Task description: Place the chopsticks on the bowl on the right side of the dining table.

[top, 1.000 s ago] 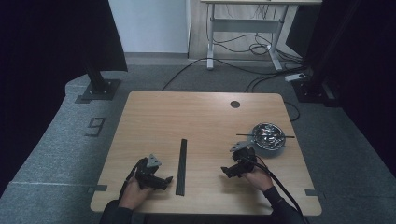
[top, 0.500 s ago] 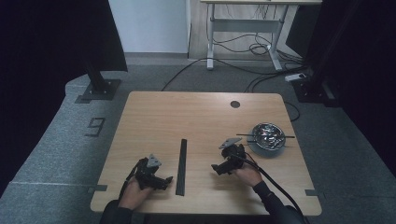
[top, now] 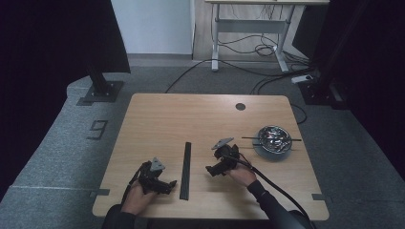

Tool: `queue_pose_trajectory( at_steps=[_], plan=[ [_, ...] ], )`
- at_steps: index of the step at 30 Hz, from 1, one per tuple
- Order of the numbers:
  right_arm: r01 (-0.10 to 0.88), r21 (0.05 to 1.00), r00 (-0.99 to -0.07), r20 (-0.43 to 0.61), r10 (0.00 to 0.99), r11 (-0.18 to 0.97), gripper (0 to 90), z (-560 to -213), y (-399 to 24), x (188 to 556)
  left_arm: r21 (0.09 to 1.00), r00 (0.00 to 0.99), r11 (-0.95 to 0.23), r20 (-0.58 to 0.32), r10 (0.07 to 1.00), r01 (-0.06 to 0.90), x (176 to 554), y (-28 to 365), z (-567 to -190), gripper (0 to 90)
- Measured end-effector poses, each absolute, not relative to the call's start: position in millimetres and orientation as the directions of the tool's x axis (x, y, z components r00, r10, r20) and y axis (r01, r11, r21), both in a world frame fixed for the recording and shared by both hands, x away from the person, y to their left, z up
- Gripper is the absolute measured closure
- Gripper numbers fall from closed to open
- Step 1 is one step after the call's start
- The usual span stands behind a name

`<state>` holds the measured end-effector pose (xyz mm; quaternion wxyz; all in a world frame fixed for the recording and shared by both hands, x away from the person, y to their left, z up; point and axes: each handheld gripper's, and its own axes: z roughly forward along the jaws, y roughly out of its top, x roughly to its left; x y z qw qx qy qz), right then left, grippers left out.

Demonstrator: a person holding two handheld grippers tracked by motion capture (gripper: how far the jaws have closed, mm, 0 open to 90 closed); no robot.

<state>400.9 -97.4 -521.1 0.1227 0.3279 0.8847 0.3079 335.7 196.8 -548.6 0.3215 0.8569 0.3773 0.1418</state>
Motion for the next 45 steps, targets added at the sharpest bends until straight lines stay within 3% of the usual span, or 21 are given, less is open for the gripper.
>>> queue_pose_trajectory(
  at_steps=[45],
  plan=[
    [0.464,0.616,-0.776,-0.063,0.628,0.636,0.0,-536,-20,417,0.656,0.676,-0.511,0.002,0.737,0.555,336,196,-549,0.0]
  ],
)
